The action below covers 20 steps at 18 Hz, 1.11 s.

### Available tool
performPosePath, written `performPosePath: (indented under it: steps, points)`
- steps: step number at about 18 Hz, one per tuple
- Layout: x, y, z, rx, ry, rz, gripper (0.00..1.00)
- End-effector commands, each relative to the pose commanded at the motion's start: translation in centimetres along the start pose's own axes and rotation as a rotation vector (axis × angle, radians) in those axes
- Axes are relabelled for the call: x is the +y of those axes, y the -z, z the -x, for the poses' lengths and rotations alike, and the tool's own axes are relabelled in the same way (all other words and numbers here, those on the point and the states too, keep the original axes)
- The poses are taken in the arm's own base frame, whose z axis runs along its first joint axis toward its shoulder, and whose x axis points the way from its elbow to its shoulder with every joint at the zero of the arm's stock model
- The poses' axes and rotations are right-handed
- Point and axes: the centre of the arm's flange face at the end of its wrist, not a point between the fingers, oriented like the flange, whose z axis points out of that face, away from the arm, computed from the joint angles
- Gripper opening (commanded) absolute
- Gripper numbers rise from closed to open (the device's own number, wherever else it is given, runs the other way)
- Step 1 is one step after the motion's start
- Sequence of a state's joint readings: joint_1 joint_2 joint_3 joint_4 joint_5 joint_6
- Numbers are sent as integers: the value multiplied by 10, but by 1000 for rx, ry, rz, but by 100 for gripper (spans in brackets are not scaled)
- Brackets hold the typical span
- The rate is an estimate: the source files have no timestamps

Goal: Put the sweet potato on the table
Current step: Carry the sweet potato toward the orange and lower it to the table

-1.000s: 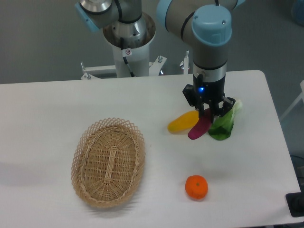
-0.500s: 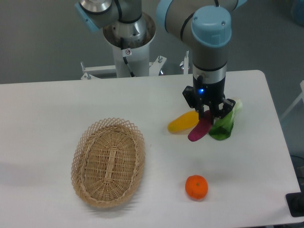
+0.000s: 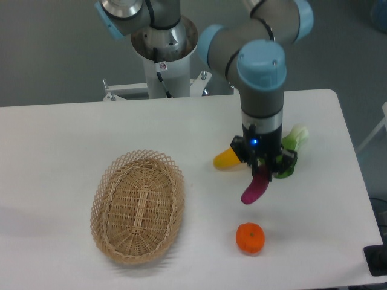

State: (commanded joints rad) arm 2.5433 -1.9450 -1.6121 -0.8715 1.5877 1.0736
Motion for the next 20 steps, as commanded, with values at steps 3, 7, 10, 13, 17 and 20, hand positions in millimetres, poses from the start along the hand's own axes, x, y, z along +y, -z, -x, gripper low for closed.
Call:
performPosePath:
  steps: [3, 7, 10, 13, 17, 20]
  points:
    - [6, -26, -12, 7, -83, 5, 18]
    - [10, -73, -30, 64, -89, 33, 18]
    - [1, -82, -49, 87, -116, 37, 18]
    - [-3, -98, -65, 120, -133, 50, 19]
    - [1, -113, -74, 139, -142, 86, 21]
    - [0, -112, -74, 136, -143, 84, 26]
